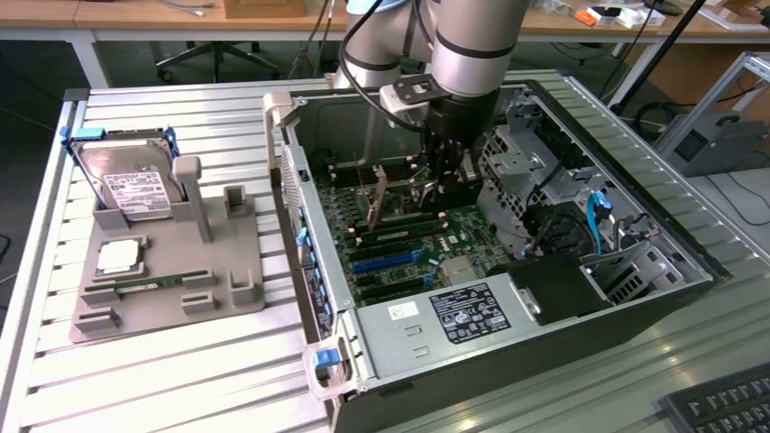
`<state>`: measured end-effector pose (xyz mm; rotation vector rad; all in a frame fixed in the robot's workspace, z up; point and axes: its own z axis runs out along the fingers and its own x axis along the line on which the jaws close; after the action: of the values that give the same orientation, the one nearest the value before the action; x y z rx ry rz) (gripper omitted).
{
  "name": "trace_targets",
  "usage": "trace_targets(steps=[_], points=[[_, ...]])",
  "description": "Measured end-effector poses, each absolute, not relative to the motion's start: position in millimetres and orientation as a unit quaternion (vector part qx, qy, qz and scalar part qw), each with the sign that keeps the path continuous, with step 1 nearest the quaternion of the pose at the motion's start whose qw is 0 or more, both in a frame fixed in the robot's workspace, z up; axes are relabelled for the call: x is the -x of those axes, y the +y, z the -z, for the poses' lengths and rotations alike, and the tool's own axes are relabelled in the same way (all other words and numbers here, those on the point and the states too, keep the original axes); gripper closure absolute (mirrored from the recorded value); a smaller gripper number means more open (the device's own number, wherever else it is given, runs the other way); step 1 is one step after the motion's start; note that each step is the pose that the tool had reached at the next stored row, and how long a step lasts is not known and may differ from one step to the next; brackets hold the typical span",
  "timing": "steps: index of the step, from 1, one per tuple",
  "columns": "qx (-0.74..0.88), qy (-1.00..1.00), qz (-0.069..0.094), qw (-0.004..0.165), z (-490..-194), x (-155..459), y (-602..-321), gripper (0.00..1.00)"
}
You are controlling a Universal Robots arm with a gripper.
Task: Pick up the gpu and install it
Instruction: 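Insert the gpu into the slot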
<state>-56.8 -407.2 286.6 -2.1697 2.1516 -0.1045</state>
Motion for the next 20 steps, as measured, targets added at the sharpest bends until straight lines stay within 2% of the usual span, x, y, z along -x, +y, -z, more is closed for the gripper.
trace_targets(steps=[20], points=[[0.709, 0.703, 0.034, 0.042, -292.9, 63.7, -412.9, 0.73]])
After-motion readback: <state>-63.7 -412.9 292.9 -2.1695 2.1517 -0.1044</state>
